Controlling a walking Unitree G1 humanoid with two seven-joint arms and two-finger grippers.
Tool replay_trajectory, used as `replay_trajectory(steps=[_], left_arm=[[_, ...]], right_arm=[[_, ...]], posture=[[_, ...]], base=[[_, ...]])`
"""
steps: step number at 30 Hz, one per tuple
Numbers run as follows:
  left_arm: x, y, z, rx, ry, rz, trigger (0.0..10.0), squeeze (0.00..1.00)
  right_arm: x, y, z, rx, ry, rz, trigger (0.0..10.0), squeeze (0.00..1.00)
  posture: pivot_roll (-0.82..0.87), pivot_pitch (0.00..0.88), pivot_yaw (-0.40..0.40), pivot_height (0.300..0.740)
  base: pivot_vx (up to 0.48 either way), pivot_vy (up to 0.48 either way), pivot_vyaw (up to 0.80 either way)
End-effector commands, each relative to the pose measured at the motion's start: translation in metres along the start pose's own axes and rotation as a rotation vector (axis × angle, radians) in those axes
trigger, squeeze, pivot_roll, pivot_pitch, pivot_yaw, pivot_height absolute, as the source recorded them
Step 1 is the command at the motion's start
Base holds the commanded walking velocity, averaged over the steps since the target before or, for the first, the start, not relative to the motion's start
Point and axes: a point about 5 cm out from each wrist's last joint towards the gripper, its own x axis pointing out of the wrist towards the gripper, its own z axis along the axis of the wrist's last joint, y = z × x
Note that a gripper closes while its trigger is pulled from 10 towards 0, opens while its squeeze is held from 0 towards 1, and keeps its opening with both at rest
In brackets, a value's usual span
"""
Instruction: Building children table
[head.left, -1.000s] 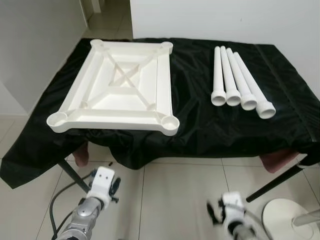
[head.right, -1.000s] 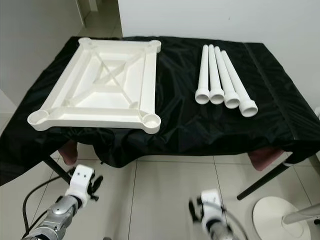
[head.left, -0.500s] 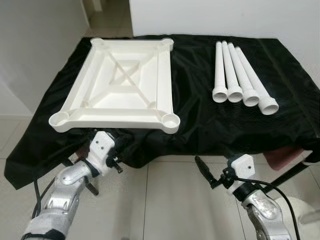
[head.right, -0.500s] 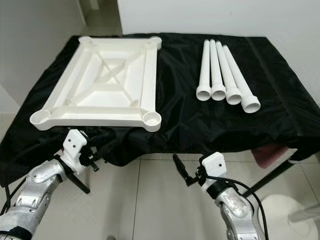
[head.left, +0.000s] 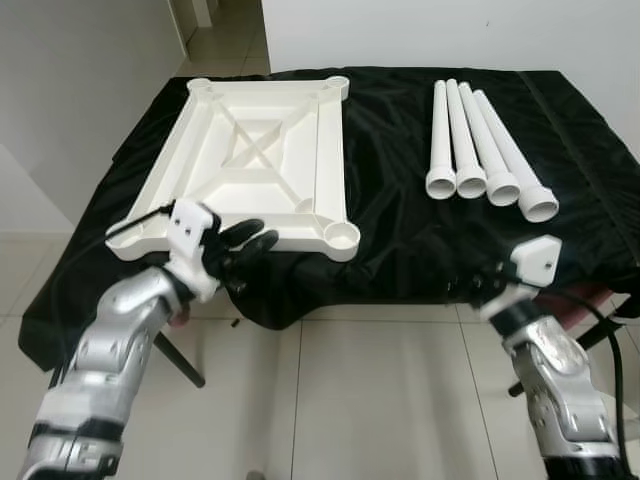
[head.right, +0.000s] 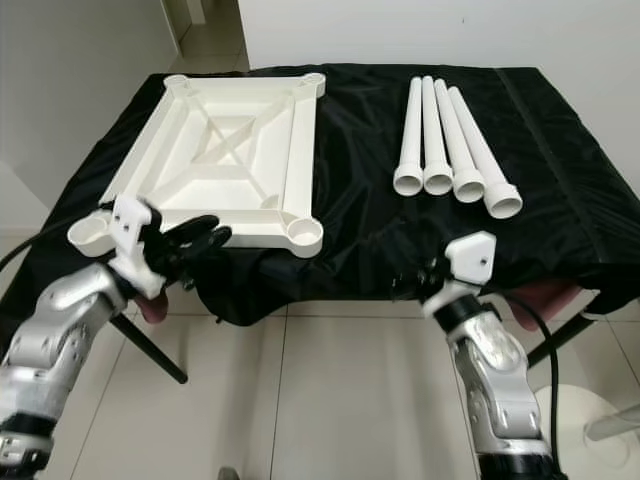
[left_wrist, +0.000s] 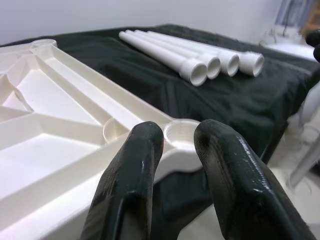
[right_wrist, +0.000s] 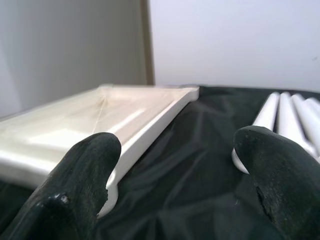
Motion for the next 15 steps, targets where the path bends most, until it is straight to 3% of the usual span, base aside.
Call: replay_trajectory(steps=[1,4,6,9,15], left_arm=[[-0.001,0.006,-0.006,-0.024,0.033,0.077,10.0,0.0],[0.011,0.01,-0.009,-0.015,0.043,0.17,10.0,0.0],[0.022,0.014,-0.007,-0.056,0.018,0.243,10.0,0.0],[0.027,0.015,-0.005,-0.072,-0.004,0.27,10.0,0.0],[0.032,0.017,-0.008,-0.089,-0.021,0.376,10.0,0.0]], right_arm=[[0.001,-0.002,-0.002,-0.004,0.01,-0.06,10.0,0.0],[0.003,-0.007,-0.006,-0.016,0.036,-0.165,10.0,0.0],[0.005,-0.012,-0.009,-0.005,0.048,-0.262,10.0,0.0],[0.006,-0.013,-0.01,-0.008,0.051,-0.302,10.0,0.0],[0.007,0.002,-0.016,-0.018,0.062,-0.366,10.0,0.0]], posture=[[0.0,0.063,0.052,0.74],[0.02,0.066,0.012,0.74],[0.03,0.066,0.007,0.74],[0.02,0.069,-0.002,0.74],[-0.01,0.058,0.024,0.74]], base=[[0.0,0.0,0.0],[0.0,0.0,0.0],[0.0,0.0,0.0],[0.0,0.0,0.0],[0.0,0.0,0.0]])
